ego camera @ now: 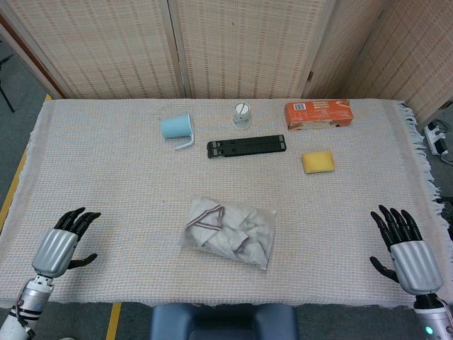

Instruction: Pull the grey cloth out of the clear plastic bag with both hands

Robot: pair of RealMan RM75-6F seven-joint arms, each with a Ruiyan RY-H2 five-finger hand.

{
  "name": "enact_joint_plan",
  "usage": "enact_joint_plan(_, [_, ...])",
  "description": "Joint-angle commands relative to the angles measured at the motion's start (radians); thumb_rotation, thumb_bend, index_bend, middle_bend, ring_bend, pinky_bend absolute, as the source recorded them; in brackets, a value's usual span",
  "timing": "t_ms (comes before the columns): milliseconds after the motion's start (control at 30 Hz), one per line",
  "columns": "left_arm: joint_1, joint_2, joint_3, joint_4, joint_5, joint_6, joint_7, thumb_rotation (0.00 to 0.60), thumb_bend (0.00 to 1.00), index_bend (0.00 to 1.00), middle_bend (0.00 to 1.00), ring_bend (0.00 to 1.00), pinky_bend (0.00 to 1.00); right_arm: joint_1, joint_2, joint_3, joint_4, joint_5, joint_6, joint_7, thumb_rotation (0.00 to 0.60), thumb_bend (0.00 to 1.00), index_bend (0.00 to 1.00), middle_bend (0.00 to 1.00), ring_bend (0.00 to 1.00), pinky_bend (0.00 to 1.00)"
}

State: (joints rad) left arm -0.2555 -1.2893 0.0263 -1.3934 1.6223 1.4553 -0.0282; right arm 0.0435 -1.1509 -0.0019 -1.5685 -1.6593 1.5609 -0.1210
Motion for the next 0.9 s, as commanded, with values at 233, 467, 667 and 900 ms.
enact_joint_plan(233, [-0.01, -0.063, 0.027, 0.02, 0.133, 0.069, -0.068, 0.6, 0.15, 0.2, 0.38, 0.25, 0.37, -0.009, 0.01, 0.001, -0.005, -0.004, 0.019, 0.012, 0.6, 0.15, 0.0, 0.0, 0.0, 0.0])
enact_joint_plan(467, [-0.071, -0.252, 0.025, 0.081, 0.238, 0.047, -0.013, 0.6, 0.15, 0.31, 0.97, 0.89, 0.92, -0.007, -0.002, -0.003, -0.004, -0.008, 0.008, -0.01, 0.6, 0.15, 0.0, 0.0, 0.0, 0.0])
enact_joint_plan(667, [-0.123, -0.368, -0.014, 0.101, 0.197, -0.06, 0.105, 0.6, 0.15, 0.37, 1.0, 1.0, 1.0, -0.001, -0.008, -0.004, -0.003, -0.007, -0.006, -0.021, 0.6, 0.15, 0.0, 0.0, 0.0, 0.0])
enact_joint_plan(900, [-0.16, -0.462, -0.054, 0.132, 0.148, -0.109, 0.182, 0.6, 0.2, 0.41, 1.0, 1.0, 1.0, 0.002, -0.01, 0.001, 0.0, 0.007, -0.018, -0.025, 0.6, 0.15, 0.0, 0.0, 0.0, 0.0])
